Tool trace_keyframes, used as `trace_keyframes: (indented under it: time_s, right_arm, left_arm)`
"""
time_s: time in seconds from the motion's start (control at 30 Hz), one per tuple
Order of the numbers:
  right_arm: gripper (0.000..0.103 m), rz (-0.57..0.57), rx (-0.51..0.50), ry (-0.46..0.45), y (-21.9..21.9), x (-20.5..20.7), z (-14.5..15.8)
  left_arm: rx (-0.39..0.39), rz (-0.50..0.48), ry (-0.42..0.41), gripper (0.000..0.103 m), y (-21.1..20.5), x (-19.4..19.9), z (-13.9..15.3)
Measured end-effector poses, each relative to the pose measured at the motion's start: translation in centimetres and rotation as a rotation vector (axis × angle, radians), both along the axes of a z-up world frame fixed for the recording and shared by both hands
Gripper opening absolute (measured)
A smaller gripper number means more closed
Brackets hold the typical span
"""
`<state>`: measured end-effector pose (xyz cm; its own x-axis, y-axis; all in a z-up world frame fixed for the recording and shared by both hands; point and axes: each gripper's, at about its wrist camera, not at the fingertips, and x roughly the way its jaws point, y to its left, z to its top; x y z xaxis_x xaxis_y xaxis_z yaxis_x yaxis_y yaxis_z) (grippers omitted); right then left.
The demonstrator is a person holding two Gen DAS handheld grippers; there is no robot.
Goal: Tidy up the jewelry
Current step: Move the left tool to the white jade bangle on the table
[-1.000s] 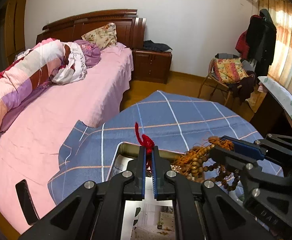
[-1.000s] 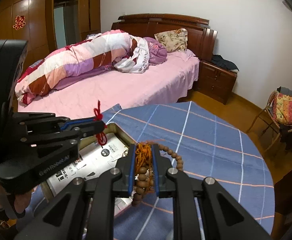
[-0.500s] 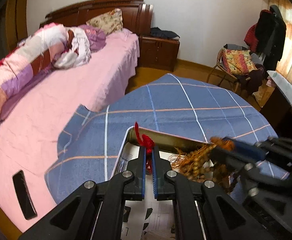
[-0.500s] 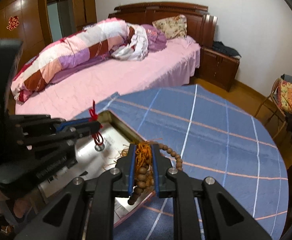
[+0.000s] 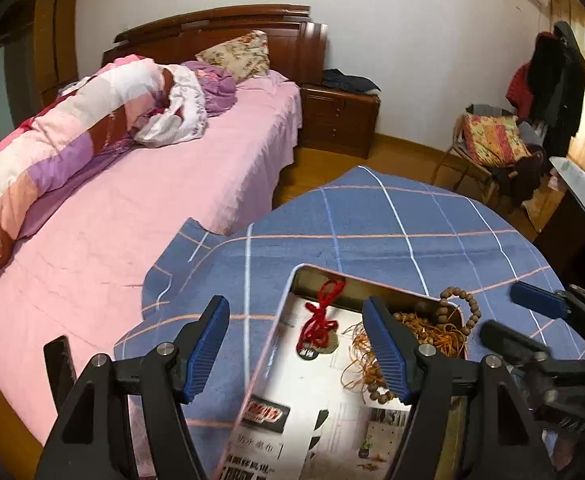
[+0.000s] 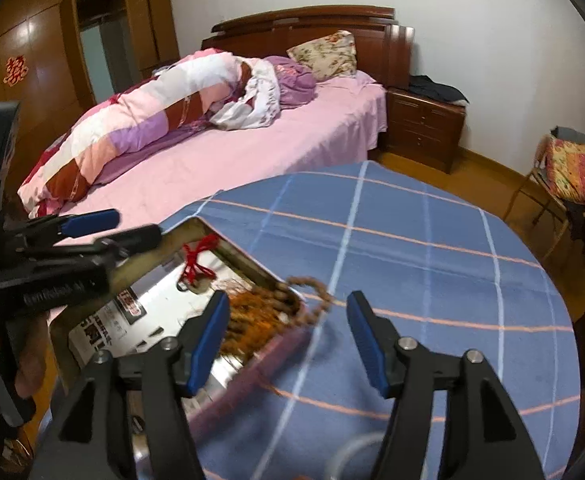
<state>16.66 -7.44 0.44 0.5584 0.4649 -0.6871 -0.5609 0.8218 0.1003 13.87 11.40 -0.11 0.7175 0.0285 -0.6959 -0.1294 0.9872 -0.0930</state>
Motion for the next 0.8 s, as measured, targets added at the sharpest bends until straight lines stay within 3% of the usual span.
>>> trace_keyframes:
  time_s: [0.17, 0.4, 0.8]
  right_arm:
    - [0.072, -0.034, 0.012, 0.009, -3.4, -0.7, 0.4]
    - [0.078, -0.133, 0.064, 0.021, -9.1, -2.1, 0.4]
    - [0.079, -0.209, 0.073, 0.067, -13.6, -5.9, -3.5]
  left_arm:
    - [-0.023, 0.023, -0.021, 0.069, -0.2, -2.1, 0.1]
    - [0.0, -0.034, -0.062, 0.069, -4.1, -4.9, 0.7]
    - [0.071, -0.156, -0.058, 0.069, -11.8, -7.3, -0.3]
